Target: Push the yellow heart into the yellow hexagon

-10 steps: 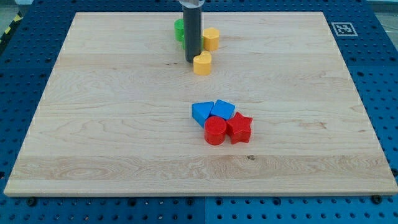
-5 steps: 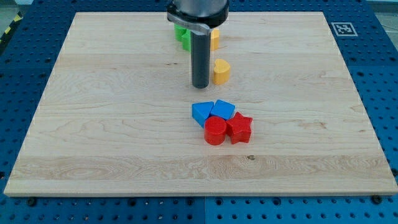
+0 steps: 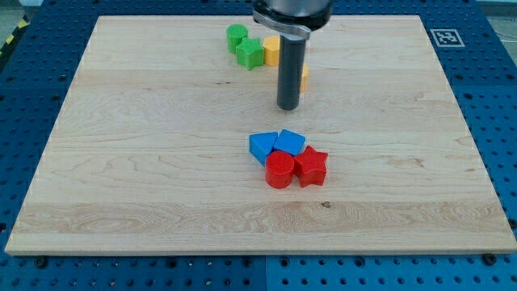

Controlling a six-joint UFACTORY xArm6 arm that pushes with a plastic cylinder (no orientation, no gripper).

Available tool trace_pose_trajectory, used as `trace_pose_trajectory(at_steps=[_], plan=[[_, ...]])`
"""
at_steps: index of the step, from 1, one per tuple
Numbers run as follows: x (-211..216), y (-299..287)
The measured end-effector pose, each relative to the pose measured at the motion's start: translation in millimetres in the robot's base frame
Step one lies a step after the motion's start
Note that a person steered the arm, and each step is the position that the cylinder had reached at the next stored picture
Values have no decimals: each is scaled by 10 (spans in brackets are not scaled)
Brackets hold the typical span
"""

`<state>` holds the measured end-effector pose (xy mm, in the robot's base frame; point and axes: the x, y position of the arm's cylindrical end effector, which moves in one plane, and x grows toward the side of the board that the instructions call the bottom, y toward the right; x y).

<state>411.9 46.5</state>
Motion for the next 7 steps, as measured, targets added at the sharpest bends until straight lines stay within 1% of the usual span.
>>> trace_pose_trajectory(at_steps=[1,3,4,5,6,7], plan=[[-133,170],[-609,87],[-638,132],[-638,295],[-668,240],[-780,31]])
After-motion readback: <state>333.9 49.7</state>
